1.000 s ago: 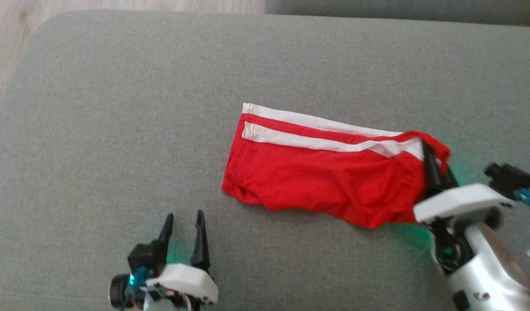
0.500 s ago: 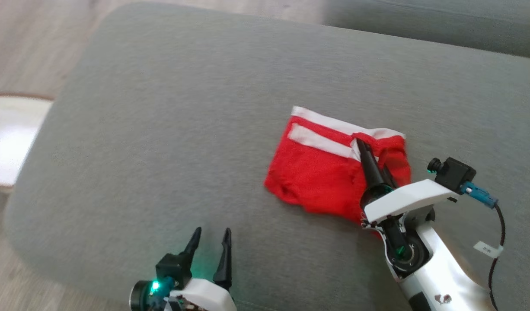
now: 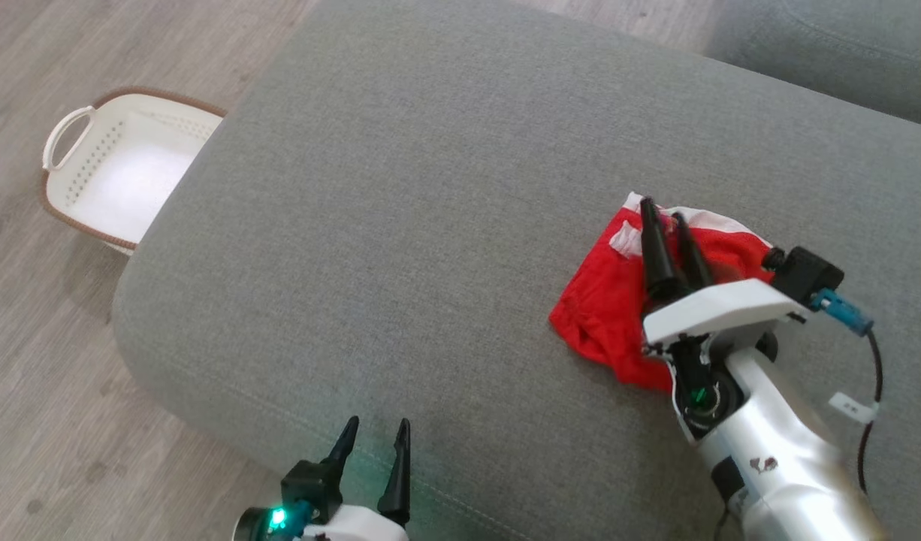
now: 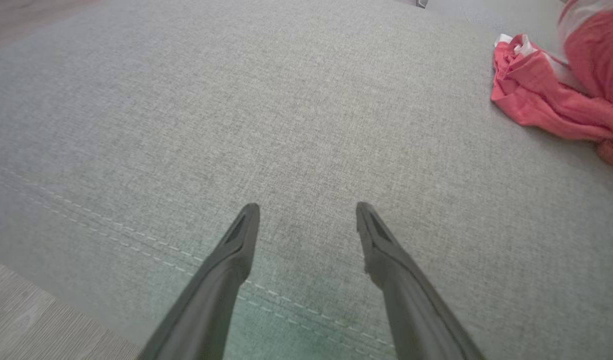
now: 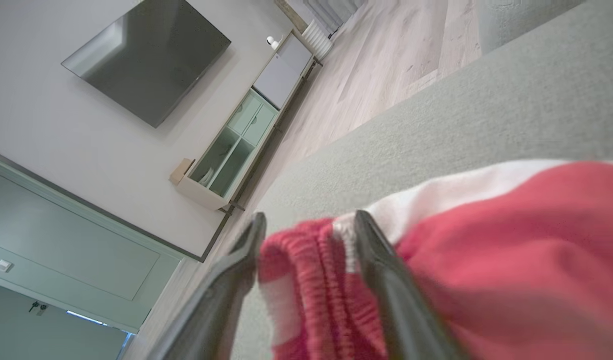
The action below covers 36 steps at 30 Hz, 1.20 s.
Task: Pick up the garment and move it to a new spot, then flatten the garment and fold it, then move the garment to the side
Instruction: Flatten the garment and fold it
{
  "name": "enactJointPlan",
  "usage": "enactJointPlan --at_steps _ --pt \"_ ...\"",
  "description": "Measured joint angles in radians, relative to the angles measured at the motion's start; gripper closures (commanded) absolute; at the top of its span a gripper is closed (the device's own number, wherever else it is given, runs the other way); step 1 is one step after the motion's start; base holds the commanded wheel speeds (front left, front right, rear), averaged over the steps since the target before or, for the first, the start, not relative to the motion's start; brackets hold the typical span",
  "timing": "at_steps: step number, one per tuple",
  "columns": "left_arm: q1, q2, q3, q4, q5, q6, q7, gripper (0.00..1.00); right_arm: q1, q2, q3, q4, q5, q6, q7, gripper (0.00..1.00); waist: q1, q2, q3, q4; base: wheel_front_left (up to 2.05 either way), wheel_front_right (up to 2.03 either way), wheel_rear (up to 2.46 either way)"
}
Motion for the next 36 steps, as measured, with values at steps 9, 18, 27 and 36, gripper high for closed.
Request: enactJointPlan --at_steps 9,18,27,36 --pt "-0.001 0.000 0.051 -0.036 0.007 0.016 0.000 0.00 -0.016 0.004 -0.178 -0.103 -0.173 0.000 -0.014 0.00 0.0001 0.0000 -0.003 -0.063 0.00 0.00 0.00" --pt "-0.003 0.001 0.140 -0.127 0.100 0.006 0.000 0.00 0.175 0.009 -0.437 -0.247 -0.581 0.000 -0.014 0.00 0.0001 0.0000 -0.033 -0.163 0.00 0.00 0.00" --pt "0.015 0.000 0.231 -0.194 0.170 -0.011 0.000 0.00 0.309 0.018 -0.515 -0.322 -0.765 0.000 -0.014 0.00 0.0000 0.0000 -0.072 -0.268 0.00 0.00 0.00" --pt "0.103 0.001 0.309 -0.229 0.225 -0.038 0.000 0.00 0.438 0.024 -0.509 -0.334 -0.816 0.000 -0.014 0.00 -0.0001 0.0000 -0.128 -0.365 0.00 0.00 0.00"
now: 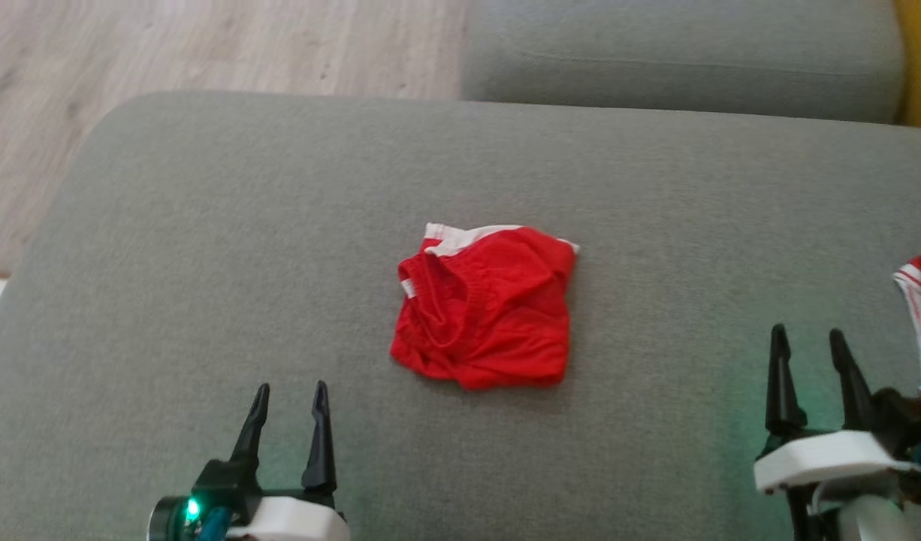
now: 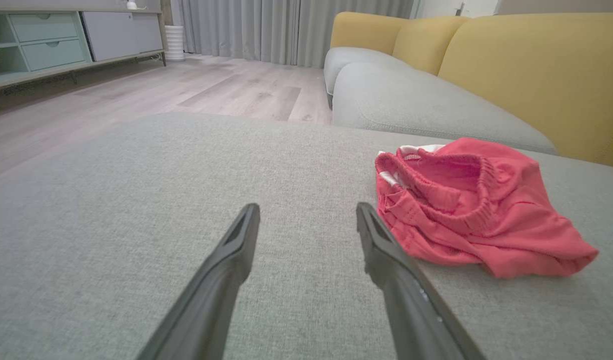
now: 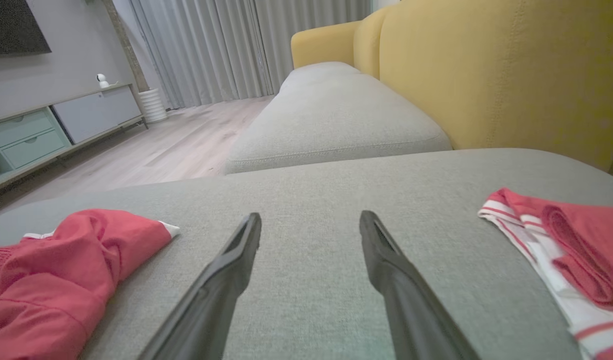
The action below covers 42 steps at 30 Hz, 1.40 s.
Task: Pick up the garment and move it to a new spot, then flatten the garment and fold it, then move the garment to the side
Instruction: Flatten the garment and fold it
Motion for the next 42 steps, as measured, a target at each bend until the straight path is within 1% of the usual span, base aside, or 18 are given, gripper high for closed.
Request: enactJointPlan --at_steps 5,10,12,13,16,18,20,24,27,30,33,38,42 --pt "0.017 0.000 0.013 -0.010 0.001 -0.009 0.000 0.00 0.018 0.001 0.016 -0.004 0.000 0.000 0.000 0.00 0.0000 0.0000 -0.018 -0.030 0.00 0.00 0.00" --pt "0.018 0.001 0.007 -0.011 0.001 -0.017 0.000 0.00 0.017 0.000 0.073 -0.010 0.000 0.000 0.000 0.00 0.0000 0.0000 -0.014 -0.015 0.00 0.00 0.00" --pt "0.018 0.001 0.001 -0.010 0.001 -0.017 0.000 0.00 0.014 0.000 0.132 -0.007 0.000 0.000 0.000 0.00 0.0001 0.0000 -0.011 -0.002 0.00 0.00 0.00" --pt "0.018 0.001 -0.009 -0.009 0.001 -0.017 0.000 0.00 0.007 -0.001 0.225 0.007 0.008 0.000 0.000 0.00 0.0001 0.0000 -0.008 0.012 0.00 0.00 0.00" --pt "0.018 0.000 -0.024 -0.007 -0.003 -0.017 0.000 0.00 -0.024 0.000 0.389 0.064 0.041 0.000 0.000 0.00 0.0001 0.0000 -0.002 0.038 0.00 0.00 0.00" --pt "0.018 0.001 -0.030 -0.004 -0.003 -0.017 0.000 0.00 -0.070 0.000 0.463 0.112 0.061 0.000 0.004 0.00 0.0001 0.0000 0.004 0.055 0.00 0.00 0.00" --pt "0.018 0.002 -0.042 -0.004 -0.008 -0.017 0.000 0.00 -0.135 -0.002 0.507 0.149 0.048 0.000 0.027 0.00 0.0001 0.0000 0.011 0.071 0.00 0.00 0.00" --pt "0.018 0.002 -0.062 -0.004 -0.023 -0.016 0.000 0.00 -0.284 -0.006 0.551 0.207 -0.002 0.000 0.100 0.00 0.0002 0.0000 0.027 0.102 0.00 0.00 0.00" --pt "0.017 0.003 -0.077 -0.004 -0.039 -0.016 0.000 0.00 -0.352 -0.015 0.592 0.233 -0.005 0.000 0.148 0.00 0.0002 0.0000 0.039 0.122 0.00 0.00 0.00" --pt "0.015 0.003 -0.089 -0.004 -0.050 -0.010 0.000 0.00 -0.383 -0.020 0.626 0.261 0.016 0.000 0.206 0.00 0.0003 0.0000 0.049 0.138 0.00 0.00 0.00" --pt "0.013 0.003 -0.098 -0.004 -0.058 -0.007 0.000 0.00 -0.401 -0.025 0.635 0.274 0.047 0.000 0.249 0.00 0.0002 0.0000 0.057 0.151 0.00 0.00 0.00" --pt "0.012 0.003 -0.109 -0.004 -0.063 -0.007 0.000 0.00 -0.420 -0.025 0.627 0.296 0.075 0.000 0.305 0.00 0.0002 0.0000 0.062 0.161 0.00 0.00 0.00" --pt "0.011 0.003 -0.111 -0.004 -0.063 -0.007 0.000 0.00 -0.418 -0.025 0.618 0.304 0.097 0.000 0.324 0.00 0.0002 0.0000 0.063 0.170 0.00 0.00 0.00"
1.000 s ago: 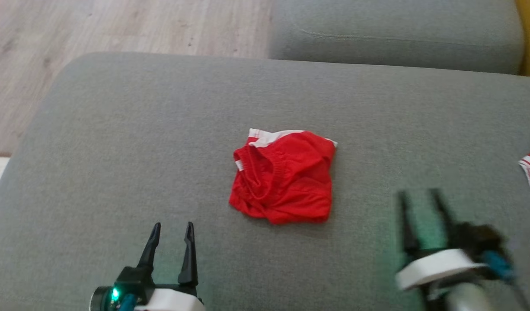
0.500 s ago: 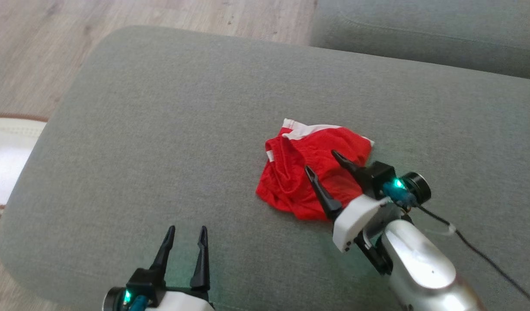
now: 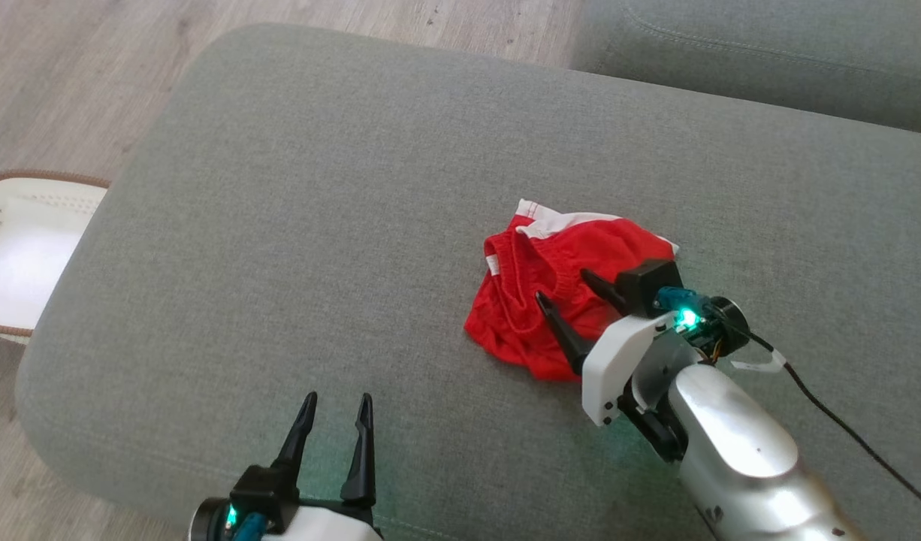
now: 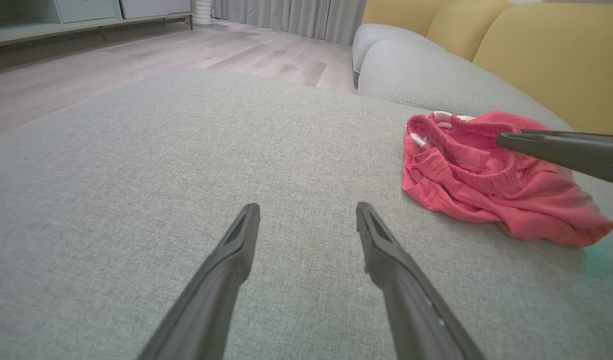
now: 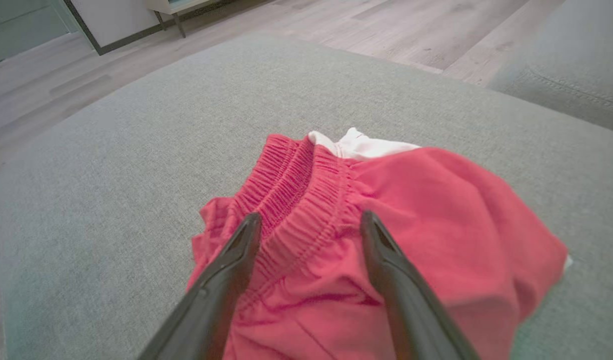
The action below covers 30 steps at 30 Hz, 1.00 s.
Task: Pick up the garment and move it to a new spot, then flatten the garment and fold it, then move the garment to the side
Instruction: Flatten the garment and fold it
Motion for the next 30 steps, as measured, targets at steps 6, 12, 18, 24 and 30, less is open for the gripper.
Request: enactJointPlan --at_steps 6,12,18,24,30 --pt "0.000 0.000 -0.004 0.000 0.000 0.000 0.000 0.00 0.001 0.001 -0.008 0.004 0.006 0.000 0.007 0.79 0.0000 0.0000 0.002 0.004 0.00 0.00 0.00" --pt "0.000 0.000 -0.004 -0.001 0.000 0.000 0.000 0.00 0.006 0.002 -0.016 0.003 0.021 0.000 -0.022 1.00 0.0000 0.0000 0.004 0.009 0.00 0.00 0.00" --pt "0.000 0.000 -0.015 -0.001 0.000 -0.001 0.000 0.00 0.004 0.002 -0.017 -0.013 0.052 0.000 -0.077 1.00 0.0000 0.0000 0.010 0.032 0.00 0.00 0.00" --pt "-0.001 0.000 -0.035 0.001 0.000 -0.007 0.000 0.00 -0.019 0.002 0.004 0.018 0.067 0.000 -0.123 1.00 -0.0001 0.0000 0.019 0.070 0.00 0.00 0.00" --pt "-0.019 0.000 -0.072 0.006 -0.011 -0.010 0.000 0.00 -0.053 0.002 0.024 0.120 0.053 0.000 -0.158 0.51 -0.0001 0.0000 0.047 0.117 0.00 0.00 0.00"
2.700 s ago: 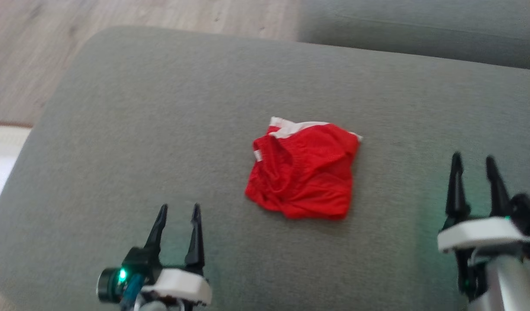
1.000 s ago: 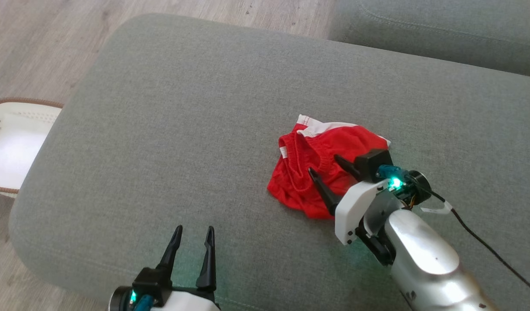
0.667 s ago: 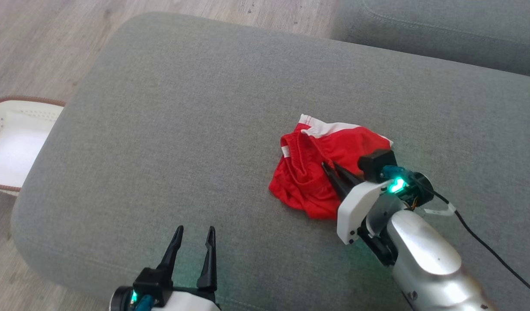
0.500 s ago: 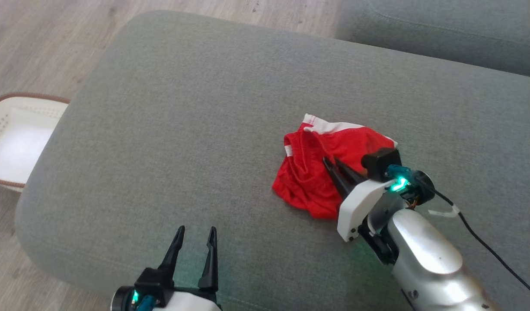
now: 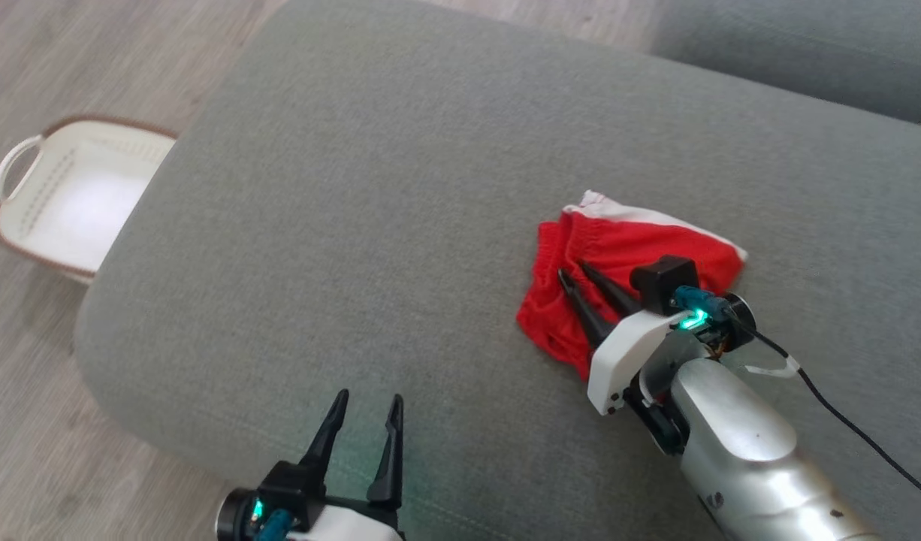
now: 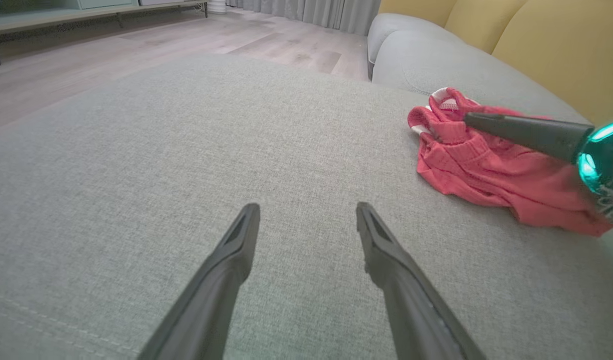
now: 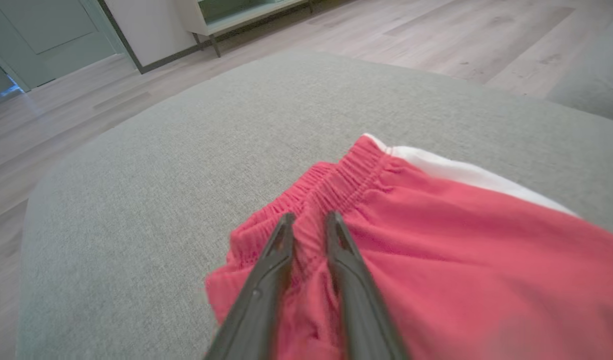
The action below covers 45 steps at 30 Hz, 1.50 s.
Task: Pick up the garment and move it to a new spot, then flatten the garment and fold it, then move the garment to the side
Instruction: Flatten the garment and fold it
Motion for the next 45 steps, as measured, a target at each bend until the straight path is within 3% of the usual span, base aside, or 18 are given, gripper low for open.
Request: enactJointPlan --at_steps 1,2,11,16,24,27,30,34,36,39,45 --pt "-0.002 0.000 -0.005 0.000 -0.003 0.000 0.000 0.00 -0.004 0.000 0.003 0.014 0.000 0.000 -0.006 0.21 0.0000 0.0000 0.007 0.007 0.00 0.00 0.00" --pt "-0.005 0.000 -0.010 0.000 -0.009 0.000 0.000 0.00 -0.010 0.000 0.006 0.029 0.000 0.000 -0.016 0.00 0.0000 0.0000 0.014 0.014 0.00 0.00 0.00" --pt "-0.017 0.000 -0.023 -0.002 -0.020 0.013 0.000 0.00 -0.037 -0.002 0.109 0.051 0.072 0.000 -0.122 0.00 0.0001 0.0000 0.036 0.029 0.00 0.00 0.00" --pt "-0.017 0.000 0.001 -0.004 -0.020 0.018 0.000 0.00 -0.037 0.000 0.172 0.026 0.161 0.000 -0.145 0.00 0.0000 0.0000 0.015 -0.011 0.00 0.00 0.00" --pt "-0.017 0.000 0.054 -0.003 -0.005 0.017 0.000 0.00 -0.032 -0.001 0.139 0.019 0.190 0.000 -0.163 0.00 0.0000 0.0000 -0.038 -0.111 0.00 0.00 0.00" --pt "-0.017 0.000 0.081 -0.003 0.005 0.017 0.000 0.00 -0.013 -0.011 0.038 -0.016 0.151 0.000 -0.163 0.00 -0.0001 0.0000 -0.060 -0.152 0.00 0.00 0.00" --pt "-0.017 0.000 0.108 -0.004 0.025 0.017 0.000 0.00 0.034 -0.024 -0.137 -0.082 0.056 0.000 -0.163 0.00 -0.0001 0.0000 -0.080 -0.191 0.00 0.00 0.00" --pt "-0.010 0.000 0.158 -0.013 0.070 0.018 0.000 0.00 0.201 -0.014 -0.398 -0.219 -0.125 0.000 -0.163 0.00 -0.0001 0.0000 -0.109 -0.249 0.00 0.00 0.00" --pt "-0.004 0.000 0.177 -0.020 0.087 0.019 0.000 0.00 0.272 -0.001 -0.469 -0.268 -0.173 0.000 -0.163 0.00 -0.0001 0.0000 -0.120 -0.271 0.00 0.00 0.00" --pt "0.014 0.000 0.210 -0.026 0.106 0.019 0.000 0.00 0.346 0.010 -0.527 -0.325 -0.220 0.000 -0.163 0.00 -0.0001 0.0000 -0.133 -0.301 0.00 0.00 0.00" --pt "0.058 0.000 0.247 -0.030 0.145 0.016 0.000 0.00 0.435 0.021 -0.525 -0.361 -0.221 0.000 -0.163 0.00 -0.0001 0.0000 -0.153 -0.353 0.00 0.00 0.00"
